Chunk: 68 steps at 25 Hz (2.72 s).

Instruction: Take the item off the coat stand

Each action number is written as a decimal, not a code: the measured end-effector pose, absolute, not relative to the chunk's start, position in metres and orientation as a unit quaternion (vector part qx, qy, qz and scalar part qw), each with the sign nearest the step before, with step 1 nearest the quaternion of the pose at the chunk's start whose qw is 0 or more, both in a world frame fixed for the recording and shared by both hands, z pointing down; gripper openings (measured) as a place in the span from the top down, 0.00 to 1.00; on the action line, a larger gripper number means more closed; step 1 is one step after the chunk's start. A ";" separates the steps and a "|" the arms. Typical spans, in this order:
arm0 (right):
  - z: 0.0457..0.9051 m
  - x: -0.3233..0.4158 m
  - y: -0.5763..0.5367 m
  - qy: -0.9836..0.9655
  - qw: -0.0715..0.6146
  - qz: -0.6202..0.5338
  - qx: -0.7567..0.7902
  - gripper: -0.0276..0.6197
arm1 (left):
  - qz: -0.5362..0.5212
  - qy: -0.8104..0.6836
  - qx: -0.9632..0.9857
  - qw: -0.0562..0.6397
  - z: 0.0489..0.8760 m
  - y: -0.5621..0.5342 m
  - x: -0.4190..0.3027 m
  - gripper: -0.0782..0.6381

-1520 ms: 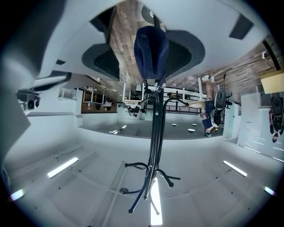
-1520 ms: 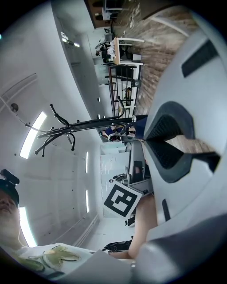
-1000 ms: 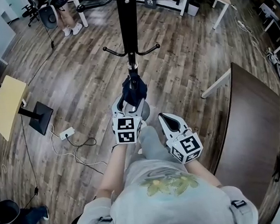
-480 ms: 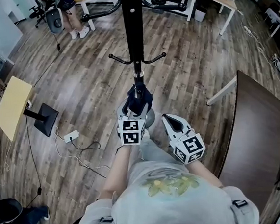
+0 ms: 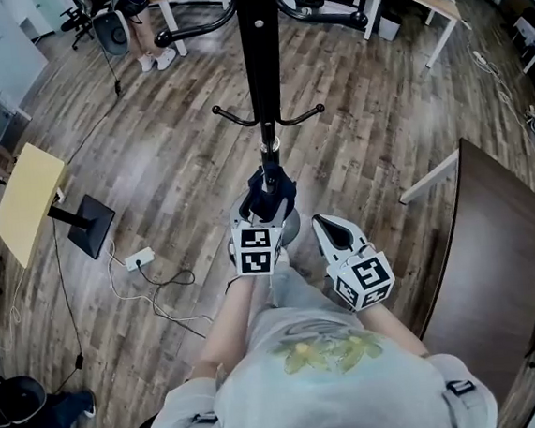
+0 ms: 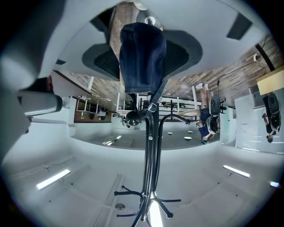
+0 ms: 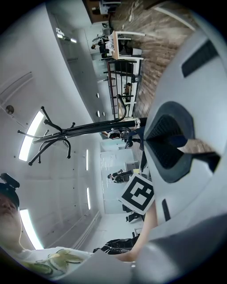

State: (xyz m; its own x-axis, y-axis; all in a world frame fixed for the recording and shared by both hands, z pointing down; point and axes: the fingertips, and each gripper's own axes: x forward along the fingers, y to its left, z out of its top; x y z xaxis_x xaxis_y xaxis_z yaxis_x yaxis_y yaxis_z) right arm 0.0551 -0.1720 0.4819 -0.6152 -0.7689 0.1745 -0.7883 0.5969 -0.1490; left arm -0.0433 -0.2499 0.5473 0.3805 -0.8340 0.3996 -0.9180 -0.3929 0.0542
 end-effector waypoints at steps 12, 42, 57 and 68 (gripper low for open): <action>0.486 0.061 -0.177 -0.886 0.045 0.111 0.448 0.95 | 0.164 -0.551 0.809 0.120 0.547 -0.253 -0.054 0.82; 0.496 0.053 -0.163 -0.888 0.045 0.124 0.440 0.95 | 0.168 -0.556 0.807 0.105 0.538 -0.243 -0.053 0.86; 0.496 0.046 -0.156 -0.889 0.045 0.125 0.437 0.95 | 0.154 -0.554 0.812 0.099 0.523 -0.235 -0.055 0.86; 0.496 0.039 -0.151 -0.892 0.046 0.120 0.434 0.95 | 0.148 -0.547 0.820 0.081 0.512 -0.228 -0.053 0.86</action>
